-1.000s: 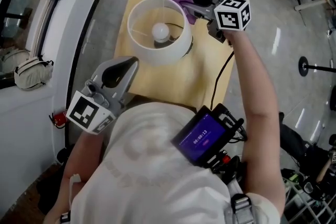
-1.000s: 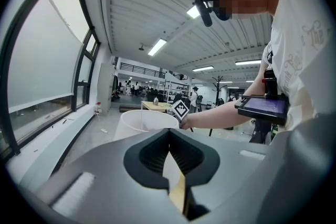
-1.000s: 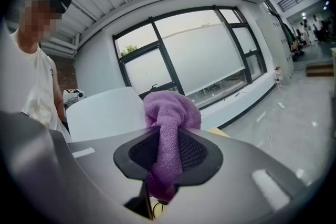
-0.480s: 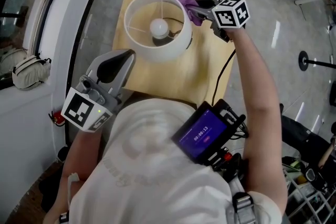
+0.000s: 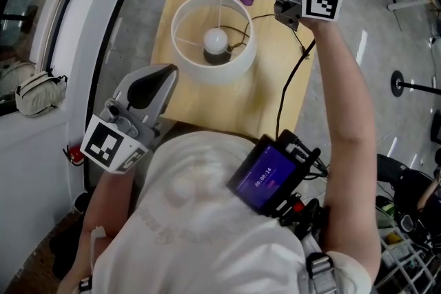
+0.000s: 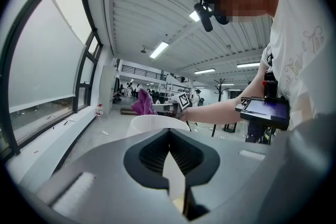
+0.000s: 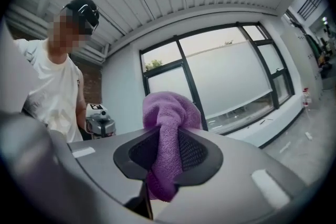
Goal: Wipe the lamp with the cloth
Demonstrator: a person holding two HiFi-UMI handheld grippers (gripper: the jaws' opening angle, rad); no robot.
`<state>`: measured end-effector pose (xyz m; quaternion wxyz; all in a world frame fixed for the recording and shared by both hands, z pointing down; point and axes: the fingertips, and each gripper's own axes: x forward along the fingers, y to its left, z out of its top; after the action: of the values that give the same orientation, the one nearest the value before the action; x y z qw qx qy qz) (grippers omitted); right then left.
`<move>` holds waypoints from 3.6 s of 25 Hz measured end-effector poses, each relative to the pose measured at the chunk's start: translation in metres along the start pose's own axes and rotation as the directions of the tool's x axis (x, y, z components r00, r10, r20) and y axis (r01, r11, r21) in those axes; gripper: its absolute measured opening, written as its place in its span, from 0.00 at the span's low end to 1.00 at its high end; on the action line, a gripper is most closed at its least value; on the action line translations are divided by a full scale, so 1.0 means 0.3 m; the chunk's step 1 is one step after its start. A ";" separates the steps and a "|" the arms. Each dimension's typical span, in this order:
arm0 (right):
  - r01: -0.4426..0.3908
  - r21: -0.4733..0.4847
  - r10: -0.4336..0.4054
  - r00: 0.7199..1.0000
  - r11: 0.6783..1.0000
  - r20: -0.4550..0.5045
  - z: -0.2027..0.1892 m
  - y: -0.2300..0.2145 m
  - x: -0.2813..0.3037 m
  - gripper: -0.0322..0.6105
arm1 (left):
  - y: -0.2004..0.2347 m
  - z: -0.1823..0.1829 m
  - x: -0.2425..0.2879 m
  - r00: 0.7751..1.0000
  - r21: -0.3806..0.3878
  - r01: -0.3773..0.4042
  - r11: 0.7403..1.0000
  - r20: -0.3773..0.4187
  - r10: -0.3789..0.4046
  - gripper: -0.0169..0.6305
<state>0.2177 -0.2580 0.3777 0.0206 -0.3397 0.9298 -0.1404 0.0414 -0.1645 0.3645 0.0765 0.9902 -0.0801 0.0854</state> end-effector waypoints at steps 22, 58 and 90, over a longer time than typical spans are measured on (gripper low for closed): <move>0.077 0.106 -0.024 0.903 0.991 -0.430 -0.505 -0.158 0.012 0.21 | 0.053 -0.047 -0.081 0.995 -0.072 -0.092 0.993 0.030 0.094 0.03; -0.118 0.066 0.129 0.660 0.991 -0.740 -0.594 -0.203 0.325 0.21 | 0.215 -0.097 -0.164 0.989 -0.188 -0.125 0.974 0.055 0.137 0.03; -0.544 0.164 0.331 0.225 0.823 -0.917 -0.503 0.051 0.492 0.21 | 0.296 -0.106 -0.201 0.980 -0.228 -0.144 0.963 0.105 0.171 0.03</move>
<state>0.0745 -0.3036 0.5265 -0.4933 0.0740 0.8426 -0.2029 -0.0377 -0.2371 0.3967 0.1731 0.9695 -0.1723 0.0201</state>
